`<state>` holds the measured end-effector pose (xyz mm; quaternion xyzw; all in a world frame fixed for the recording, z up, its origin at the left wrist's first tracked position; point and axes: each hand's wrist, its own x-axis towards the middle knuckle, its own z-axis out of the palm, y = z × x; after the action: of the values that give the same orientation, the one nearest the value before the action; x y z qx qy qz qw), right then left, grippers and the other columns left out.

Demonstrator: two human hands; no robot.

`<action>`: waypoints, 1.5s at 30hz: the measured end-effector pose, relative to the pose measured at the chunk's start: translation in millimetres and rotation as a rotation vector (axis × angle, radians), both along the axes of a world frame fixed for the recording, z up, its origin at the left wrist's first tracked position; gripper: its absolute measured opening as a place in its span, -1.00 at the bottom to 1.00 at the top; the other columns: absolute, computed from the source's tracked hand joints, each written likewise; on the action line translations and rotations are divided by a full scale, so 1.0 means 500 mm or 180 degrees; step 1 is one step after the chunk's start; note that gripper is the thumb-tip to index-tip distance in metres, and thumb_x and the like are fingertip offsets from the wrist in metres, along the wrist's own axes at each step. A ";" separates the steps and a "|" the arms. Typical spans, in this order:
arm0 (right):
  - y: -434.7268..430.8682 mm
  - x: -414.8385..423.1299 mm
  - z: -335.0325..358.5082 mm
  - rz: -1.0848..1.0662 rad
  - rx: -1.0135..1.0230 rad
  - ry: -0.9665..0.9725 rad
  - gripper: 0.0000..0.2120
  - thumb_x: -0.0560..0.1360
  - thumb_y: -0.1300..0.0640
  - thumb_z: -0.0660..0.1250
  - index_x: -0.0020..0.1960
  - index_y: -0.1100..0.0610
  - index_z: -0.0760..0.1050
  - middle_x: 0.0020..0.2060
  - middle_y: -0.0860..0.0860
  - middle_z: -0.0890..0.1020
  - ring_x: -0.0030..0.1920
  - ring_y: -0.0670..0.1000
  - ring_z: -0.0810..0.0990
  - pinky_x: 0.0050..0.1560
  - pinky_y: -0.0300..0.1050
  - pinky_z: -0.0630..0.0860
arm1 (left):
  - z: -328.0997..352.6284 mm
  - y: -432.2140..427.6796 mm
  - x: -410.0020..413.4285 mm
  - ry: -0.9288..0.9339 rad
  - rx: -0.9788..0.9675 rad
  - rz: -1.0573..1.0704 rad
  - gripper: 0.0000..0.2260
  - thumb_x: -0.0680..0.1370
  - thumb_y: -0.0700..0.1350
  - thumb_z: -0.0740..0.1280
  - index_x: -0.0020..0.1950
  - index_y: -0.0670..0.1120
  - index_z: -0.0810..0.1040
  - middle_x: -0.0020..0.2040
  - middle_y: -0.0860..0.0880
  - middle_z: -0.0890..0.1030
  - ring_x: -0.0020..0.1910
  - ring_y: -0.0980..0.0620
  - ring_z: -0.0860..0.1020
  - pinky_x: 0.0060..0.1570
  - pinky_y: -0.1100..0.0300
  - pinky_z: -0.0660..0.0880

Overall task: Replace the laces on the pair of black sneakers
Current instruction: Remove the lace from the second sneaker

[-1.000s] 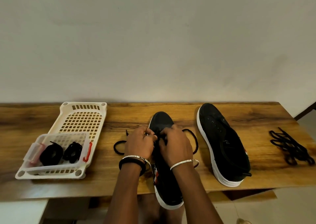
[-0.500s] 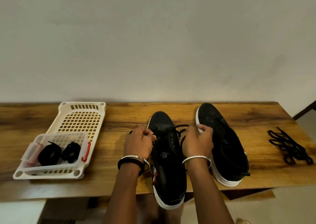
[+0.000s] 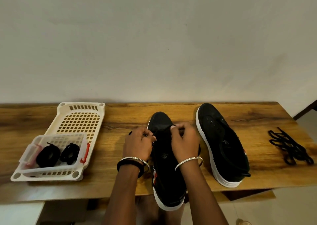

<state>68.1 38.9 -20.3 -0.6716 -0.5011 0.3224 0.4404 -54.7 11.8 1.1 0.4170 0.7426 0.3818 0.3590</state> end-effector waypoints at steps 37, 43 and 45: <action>-0.003 0.062 0.019 -0.0863 -0.0118 -0.0222 -0.91 0.69 0.15 0.10 0.07 0.15 0.32 -0.33 -0.03 0.55 -0.36 0.00 0.62 -0.44 -0.28 0.42 | -0.006 0.006 0.031 0.1337 0.0035 -0.0966 -0.75 0.54 -0.08 0.42 0.07 0.30 0.65 0.10 0.13 0.63 -0.05 0.13 0.60 -0.06 0.20 0.58; -0.001 0.052 0.011 0.0410 -0.0005 -0.1483 -0.71 0.55 0.16 0.35 0.22 -0.10 0.52 0.29 -0.10 0.46 0.04 0.02 0.63 -0.05 -0.09 0.49 | -0.010 0.006 0.028 0.1125 0.0112 -0.0941 -0.73 0.52 -0.13 0.45 0.04 0.28 0.67 0.06 0.14 0.67 -0.03 0.15 0.62 -0.02 0.18 0.60; -0.001 0.039 0.007 0.0857 -0.0145 -0.1705 -0.72 0.59 0.15 0.31 0.26 -0.09 0.56 0.26 -0.06 0.53 0.14 0.03 0.61 0.05 -0.04 0.55 | -0.010 0.006 0.028 0.1149 0.0129 -0.0939 -0.72 0.52 -0.13 0.44 0.04 0.27 0.68 0.07 0.14 0.67 -0.02 0.14 0.63 -0.02 0.18 0.60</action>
<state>87.6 38.5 -16.9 -0.6700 -0.6766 0.2004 0.2306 -40.8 14.7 -4.0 0.5896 0.7180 0.2593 0.2639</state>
